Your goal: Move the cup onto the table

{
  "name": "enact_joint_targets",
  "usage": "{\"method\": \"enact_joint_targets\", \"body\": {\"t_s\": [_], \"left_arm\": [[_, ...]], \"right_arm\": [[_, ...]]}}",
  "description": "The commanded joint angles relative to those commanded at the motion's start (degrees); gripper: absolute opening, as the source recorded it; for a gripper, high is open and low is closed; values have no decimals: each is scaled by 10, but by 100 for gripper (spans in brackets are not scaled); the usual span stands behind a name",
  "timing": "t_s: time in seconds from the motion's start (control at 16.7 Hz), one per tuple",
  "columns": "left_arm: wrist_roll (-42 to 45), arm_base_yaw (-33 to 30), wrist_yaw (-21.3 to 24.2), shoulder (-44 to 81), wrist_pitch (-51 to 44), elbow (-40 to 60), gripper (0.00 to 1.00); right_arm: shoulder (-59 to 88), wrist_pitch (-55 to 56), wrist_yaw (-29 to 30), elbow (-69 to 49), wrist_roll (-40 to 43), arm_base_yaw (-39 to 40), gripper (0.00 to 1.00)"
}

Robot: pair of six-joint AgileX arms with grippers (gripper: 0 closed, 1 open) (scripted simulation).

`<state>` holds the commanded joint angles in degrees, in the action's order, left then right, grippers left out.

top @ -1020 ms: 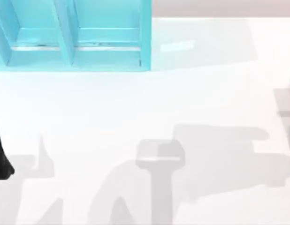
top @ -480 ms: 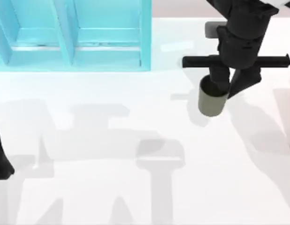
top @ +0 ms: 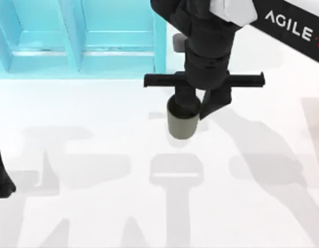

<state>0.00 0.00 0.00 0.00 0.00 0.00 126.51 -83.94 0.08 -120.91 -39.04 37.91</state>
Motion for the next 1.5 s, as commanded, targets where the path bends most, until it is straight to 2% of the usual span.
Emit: {"method": "enact_joint_targets", "body": {"t_s": [0.24,0.66,0.96,1.5], "left_arm": [[0,0,0,0,0,0,100],[0,0,0,0,0,0,100],[0,0,0,0,0,0,100],[0,0,0,0,0,0,100]], "right_arm": [[0,11,-2,11,-2,-1,0],[11,130,0,119,-10,9,0],[12,139,0,127,-11,11,0],[12,139,0,127,-11,11,68]]}}
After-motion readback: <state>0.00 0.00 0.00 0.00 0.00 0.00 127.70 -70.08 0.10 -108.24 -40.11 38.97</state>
